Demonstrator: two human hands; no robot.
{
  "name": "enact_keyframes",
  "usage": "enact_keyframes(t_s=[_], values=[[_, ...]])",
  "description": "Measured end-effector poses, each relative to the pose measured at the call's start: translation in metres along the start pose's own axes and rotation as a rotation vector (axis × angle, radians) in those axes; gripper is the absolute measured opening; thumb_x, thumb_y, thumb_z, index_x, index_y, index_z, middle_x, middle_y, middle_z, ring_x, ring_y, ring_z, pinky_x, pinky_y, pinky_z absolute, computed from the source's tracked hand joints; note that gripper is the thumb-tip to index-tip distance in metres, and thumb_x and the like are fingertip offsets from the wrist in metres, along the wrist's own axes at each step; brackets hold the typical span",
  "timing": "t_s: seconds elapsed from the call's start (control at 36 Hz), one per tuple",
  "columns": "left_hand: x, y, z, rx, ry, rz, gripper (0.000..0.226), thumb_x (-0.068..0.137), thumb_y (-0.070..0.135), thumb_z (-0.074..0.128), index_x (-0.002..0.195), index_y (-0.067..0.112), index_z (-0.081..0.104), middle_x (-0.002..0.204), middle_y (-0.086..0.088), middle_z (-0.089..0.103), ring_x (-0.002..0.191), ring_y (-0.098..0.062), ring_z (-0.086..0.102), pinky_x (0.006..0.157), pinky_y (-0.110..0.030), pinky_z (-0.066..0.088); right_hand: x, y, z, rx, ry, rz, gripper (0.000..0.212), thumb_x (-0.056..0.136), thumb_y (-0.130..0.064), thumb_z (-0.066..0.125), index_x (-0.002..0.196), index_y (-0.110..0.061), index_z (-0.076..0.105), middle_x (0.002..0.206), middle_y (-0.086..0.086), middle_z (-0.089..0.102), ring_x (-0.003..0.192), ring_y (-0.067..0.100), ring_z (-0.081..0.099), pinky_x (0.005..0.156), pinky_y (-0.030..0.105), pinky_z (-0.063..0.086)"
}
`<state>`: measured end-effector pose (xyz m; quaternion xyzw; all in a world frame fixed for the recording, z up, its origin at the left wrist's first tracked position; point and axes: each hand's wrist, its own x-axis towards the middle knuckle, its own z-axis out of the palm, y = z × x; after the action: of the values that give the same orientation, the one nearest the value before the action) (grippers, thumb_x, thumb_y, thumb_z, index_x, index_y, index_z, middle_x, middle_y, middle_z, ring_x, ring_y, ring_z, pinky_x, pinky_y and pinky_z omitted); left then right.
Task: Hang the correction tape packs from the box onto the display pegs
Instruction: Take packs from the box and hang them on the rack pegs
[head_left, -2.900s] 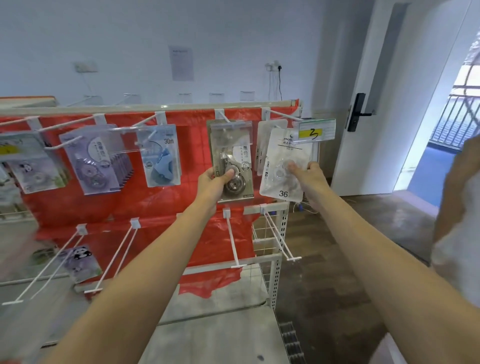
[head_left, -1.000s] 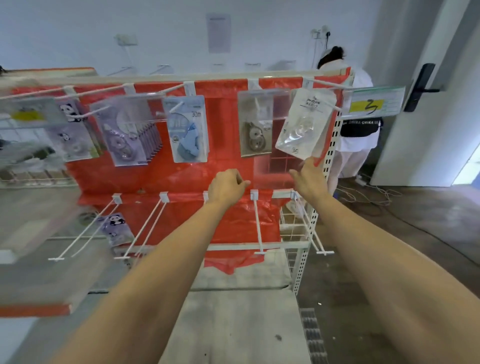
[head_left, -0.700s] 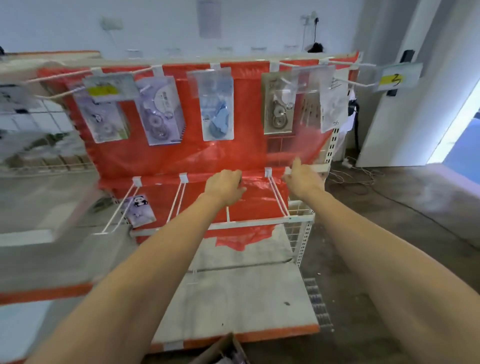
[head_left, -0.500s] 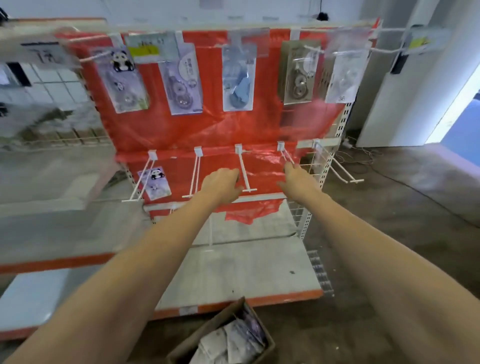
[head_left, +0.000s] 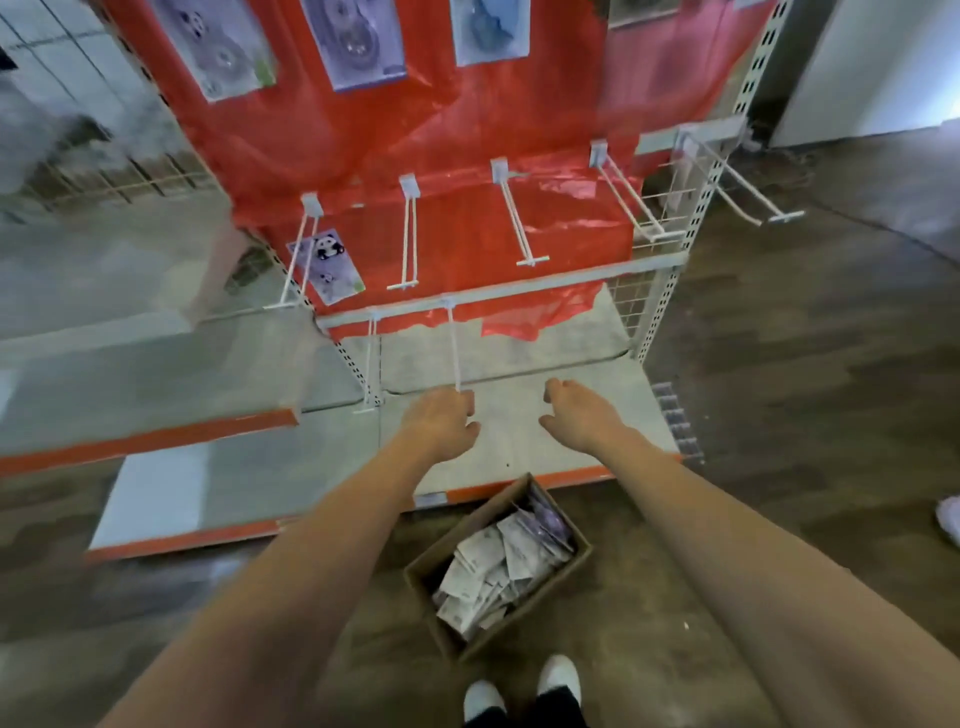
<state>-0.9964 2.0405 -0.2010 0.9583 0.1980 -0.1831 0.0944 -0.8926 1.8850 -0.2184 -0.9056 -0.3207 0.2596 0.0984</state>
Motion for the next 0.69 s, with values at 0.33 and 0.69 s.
enact_keyframes(t_s=[0.33,0.69], values=[[0.003,-0.025,0.053,0.05,-0.141,0.041,0.035,0.095,0.034,0.05,0.125,0.014,0.053,0.123,-0.01,0.058,0.113,-0.028,0.054,0.085,-0.035,0.045,-0.005,-0.003,0.066,0.099,-0.082,0.088,0.037,0.099,-0.023,0.048,0.13,-0.005,0.042,0.132,0.018,0.048,0.119,0.035,0.05,0.096,0.041,0.043],[0.052,-0.093,0.106,0.011,-0.19,0.276,0.029,0.096,0.03,0.047,0.118,0.013,0.055,0.117,-0.009,0.06,0.106,-0.027,0.056,0.083,-0.036,0.048,0.014,-0.052,0.151,0.389,0.061,0.439,0.035,0.098,-0.021,0.05,0.127,-0.003,0.044,0.127,0.018,0.052,0.114,0.035,0.052,0.086,0.037,0.043]])
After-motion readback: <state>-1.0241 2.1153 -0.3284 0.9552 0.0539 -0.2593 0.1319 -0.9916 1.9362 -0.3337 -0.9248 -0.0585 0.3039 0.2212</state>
